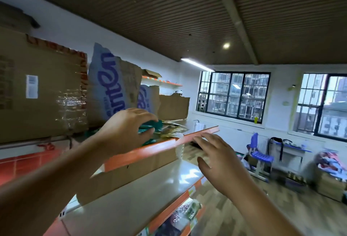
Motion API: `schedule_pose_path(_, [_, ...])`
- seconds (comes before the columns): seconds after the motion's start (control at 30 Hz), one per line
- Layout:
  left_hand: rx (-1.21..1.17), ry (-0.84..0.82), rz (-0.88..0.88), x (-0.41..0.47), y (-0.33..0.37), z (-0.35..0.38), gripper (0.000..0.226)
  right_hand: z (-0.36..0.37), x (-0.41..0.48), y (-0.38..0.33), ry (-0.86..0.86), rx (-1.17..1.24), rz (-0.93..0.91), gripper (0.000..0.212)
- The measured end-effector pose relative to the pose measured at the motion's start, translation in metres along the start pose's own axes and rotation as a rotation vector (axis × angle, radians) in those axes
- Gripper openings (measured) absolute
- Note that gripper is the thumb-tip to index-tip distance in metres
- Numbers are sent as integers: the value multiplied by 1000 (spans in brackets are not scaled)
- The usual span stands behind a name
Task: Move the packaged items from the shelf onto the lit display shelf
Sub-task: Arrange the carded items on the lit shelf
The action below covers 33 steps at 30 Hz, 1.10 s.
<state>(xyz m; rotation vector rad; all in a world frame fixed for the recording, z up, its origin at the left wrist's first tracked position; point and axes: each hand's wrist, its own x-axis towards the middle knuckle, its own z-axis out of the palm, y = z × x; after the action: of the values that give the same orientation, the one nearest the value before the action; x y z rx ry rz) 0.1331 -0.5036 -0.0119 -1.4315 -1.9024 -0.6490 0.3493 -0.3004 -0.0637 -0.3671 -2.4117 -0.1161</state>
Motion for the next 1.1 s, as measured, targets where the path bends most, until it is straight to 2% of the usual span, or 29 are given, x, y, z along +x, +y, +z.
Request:
schedule_pose_path(0.23, [-28,-25,-32,86,-52,69,25,58,82,53,-64,-67,-23,55])
schedule_pose_path(0.5, [85,-193,-39,184,-102,105,19,111,187,98,-48,-89,-8,53])
schedule_pose_path(0.8, [122,-345,-42,249,-112,141,20,155,246,148,-73,-30,16,52])
schedule_pose_path(0.97, [218,-629,-28,268,-95,177,22,193,279,183,-163,10,-24,45])
schedule_pose_path(1.1, [286,-763,-92,284,-88,214,28,229,316,206,-261,-7,-87,53])
